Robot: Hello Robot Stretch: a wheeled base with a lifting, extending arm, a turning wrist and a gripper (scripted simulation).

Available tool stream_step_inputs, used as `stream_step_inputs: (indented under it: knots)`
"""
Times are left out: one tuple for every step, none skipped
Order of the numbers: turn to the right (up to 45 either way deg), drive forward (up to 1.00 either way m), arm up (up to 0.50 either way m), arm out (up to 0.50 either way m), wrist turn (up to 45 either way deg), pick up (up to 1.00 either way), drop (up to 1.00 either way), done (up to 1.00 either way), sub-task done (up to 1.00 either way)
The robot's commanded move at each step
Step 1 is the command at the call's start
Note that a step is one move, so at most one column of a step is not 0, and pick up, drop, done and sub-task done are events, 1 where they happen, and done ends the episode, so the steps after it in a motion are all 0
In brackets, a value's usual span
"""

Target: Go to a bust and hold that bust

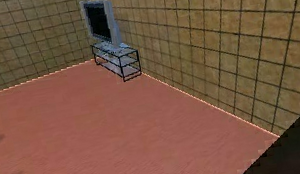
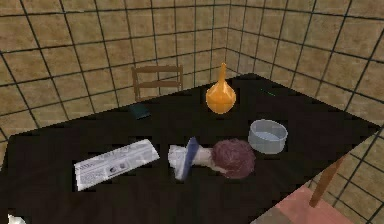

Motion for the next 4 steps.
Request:
stream_step_inputs:
  knots:
    - [0.0, 0.0, 0.5, 0.0, 0.0, 0.0, 0.0, 0.0, 0.0]
    - [0.0, 0.0, 0.38, 0.0, 0.0, 0.0, 0.0, 0.0, 0.0]
    - [0.0, 0.0, 0.0, 0.22, 0.0, 0.0, 0.0, 0.0, 0.0]
    - [0.0, 0.0, 0.0, 0.0, 45.0, 0.0, 0.0, 0.0, 0.0]
